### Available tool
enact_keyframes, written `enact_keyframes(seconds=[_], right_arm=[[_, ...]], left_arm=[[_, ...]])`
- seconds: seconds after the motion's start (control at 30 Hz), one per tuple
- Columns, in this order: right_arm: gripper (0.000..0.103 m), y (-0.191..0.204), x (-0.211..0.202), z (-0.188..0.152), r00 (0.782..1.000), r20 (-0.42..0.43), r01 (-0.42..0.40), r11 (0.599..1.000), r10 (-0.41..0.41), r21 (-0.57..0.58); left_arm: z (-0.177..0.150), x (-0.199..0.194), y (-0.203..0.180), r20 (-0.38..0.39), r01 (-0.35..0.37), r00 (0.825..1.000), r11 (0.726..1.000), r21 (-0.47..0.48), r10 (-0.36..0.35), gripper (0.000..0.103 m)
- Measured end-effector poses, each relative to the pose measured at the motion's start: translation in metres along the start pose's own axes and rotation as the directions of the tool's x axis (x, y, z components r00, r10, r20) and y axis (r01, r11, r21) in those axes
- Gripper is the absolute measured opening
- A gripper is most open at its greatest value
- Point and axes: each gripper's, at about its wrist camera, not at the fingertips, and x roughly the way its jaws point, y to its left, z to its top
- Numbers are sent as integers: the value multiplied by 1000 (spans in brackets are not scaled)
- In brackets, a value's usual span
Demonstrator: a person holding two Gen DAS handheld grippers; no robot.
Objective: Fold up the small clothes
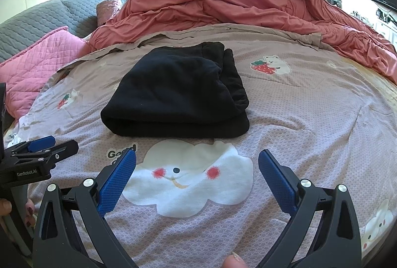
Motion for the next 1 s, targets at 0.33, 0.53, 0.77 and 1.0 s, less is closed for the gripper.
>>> enact_keyframes(seconds=[0.33,0.53,0.77,1.0], right_arm=[[98,-1,0,0,1000,-1,-1,1000,1,1],[98,-1,1,1,1000,-1,-1,1000,1,4],[98,-1,2,1,1000,-4,0,1000,0,1],[98,0,4,1,1000,-11,0,1000,0,-1]], left_arm=[[0,-1,0,5,0,1000,1000,-4,0,94],[0,-1,0,1,-2,1000,1000,-2,2,94],[0,0,0,-3,-5,1000,1000,0,5,94],[-1,1,-2,-3,-5,1000,1000,1,5,94]])
